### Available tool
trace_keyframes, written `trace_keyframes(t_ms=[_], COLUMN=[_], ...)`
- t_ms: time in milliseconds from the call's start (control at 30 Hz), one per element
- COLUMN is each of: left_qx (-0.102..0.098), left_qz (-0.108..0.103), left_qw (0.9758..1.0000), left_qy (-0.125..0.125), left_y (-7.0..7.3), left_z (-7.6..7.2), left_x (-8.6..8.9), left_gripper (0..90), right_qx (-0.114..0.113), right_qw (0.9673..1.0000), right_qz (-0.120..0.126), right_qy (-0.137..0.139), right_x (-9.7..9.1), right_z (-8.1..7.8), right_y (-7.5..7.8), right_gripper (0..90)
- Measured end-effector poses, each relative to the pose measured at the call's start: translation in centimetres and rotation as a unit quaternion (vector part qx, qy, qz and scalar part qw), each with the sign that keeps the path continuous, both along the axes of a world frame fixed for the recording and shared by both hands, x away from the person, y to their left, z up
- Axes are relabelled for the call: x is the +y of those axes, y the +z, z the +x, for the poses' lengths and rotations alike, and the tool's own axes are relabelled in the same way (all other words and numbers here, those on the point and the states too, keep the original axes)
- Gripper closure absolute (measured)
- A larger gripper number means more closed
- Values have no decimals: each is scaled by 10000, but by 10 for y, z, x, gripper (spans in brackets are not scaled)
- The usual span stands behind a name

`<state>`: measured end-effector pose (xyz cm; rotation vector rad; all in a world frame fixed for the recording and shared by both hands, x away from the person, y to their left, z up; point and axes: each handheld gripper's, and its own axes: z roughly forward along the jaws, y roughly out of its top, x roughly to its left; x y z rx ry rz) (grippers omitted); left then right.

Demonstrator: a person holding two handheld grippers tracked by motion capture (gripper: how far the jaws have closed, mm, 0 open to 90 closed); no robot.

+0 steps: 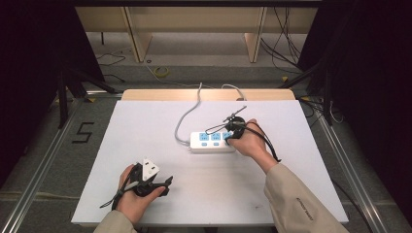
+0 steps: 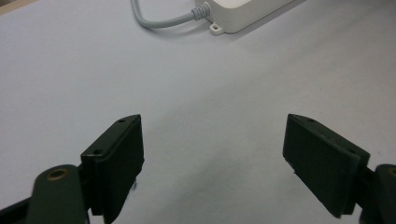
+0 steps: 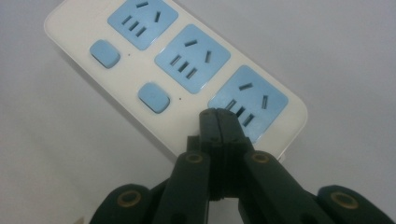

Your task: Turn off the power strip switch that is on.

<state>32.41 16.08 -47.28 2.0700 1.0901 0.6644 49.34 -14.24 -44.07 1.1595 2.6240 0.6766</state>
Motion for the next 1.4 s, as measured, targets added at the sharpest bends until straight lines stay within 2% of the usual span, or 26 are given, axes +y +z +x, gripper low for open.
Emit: trace_keyframes(t_ms=[767, 1400], left_qx=[-3, -2], left_qz=[-2, -9], left_qw=[10000, 10000], left_qy=[-1, -1], left_y=[0, 0], left_z=[1, 1], left_x=[1, 1], left_gripper=[203, 203], right_qx=[-14, -86], right_qw=[10000, 9999], right_qz=[33, -39], right_qy=[-18, 39], right_x=[0, 2], right_z=[0, -1], right_y=[0, 0], right_gripper=[900, 900])
